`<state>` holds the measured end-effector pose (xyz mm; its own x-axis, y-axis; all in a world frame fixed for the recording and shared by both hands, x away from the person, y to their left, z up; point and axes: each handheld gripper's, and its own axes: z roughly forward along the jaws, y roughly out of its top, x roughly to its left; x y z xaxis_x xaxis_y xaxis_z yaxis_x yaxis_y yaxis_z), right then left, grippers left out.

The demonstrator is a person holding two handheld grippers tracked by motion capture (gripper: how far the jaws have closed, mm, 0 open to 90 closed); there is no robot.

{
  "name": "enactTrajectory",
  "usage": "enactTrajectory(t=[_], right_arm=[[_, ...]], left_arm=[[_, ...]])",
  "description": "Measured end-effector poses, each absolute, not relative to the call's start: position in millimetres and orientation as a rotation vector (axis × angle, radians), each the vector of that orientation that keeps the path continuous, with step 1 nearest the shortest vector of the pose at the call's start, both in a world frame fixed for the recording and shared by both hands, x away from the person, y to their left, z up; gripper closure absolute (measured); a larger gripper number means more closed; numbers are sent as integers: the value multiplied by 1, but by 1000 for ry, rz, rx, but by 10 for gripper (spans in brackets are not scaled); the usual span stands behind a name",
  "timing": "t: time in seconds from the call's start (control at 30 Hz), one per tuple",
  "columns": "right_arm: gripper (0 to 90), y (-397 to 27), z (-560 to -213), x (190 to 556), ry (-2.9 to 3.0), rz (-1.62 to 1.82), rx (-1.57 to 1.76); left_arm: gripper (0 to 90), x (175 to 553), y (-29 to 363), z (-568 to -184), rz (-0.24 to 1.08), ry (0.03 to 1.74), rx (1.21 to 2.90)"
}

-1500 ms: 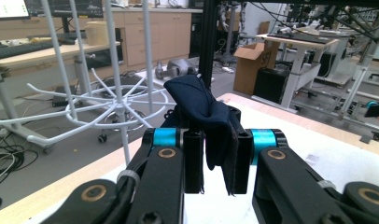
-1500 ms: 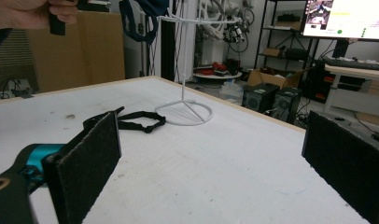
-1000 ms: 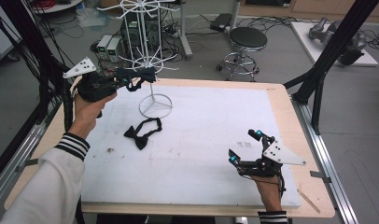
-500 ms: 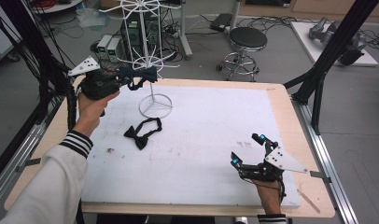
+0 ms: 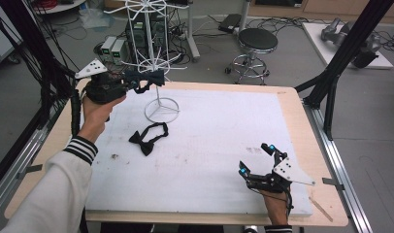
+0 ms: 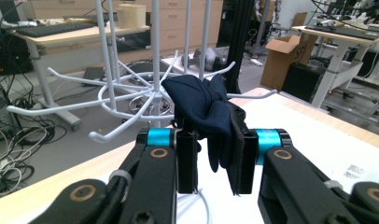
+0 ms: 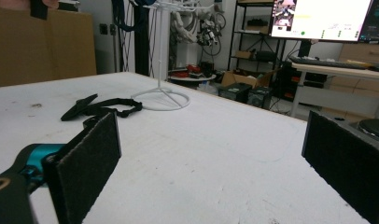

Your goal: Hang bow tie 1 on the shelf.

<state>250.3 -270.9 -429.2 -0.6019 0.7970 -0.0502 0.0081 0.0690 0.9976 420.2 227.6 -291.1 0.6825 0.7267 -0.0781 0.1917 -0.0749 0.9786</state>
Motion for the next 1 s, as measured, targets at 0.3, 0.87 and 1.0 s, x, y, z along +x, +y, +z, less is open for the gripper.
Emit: enactTrajectory(t=[0.3, 0.87, 1.0], right_arm=[[38, -273, -429, 249, 1697, 1612, 805], [38, -275, -432, 248, 1668, 1619, 807], [37, -274, -433, 249, 1655, 1620, 806]], left_arm=[[611, 419, 229, -295, 518, 786, 1631], [169, 409, 241, -298, 523, 818, 1581], [169, 399, 246, -300, 549, 794, 1599]])
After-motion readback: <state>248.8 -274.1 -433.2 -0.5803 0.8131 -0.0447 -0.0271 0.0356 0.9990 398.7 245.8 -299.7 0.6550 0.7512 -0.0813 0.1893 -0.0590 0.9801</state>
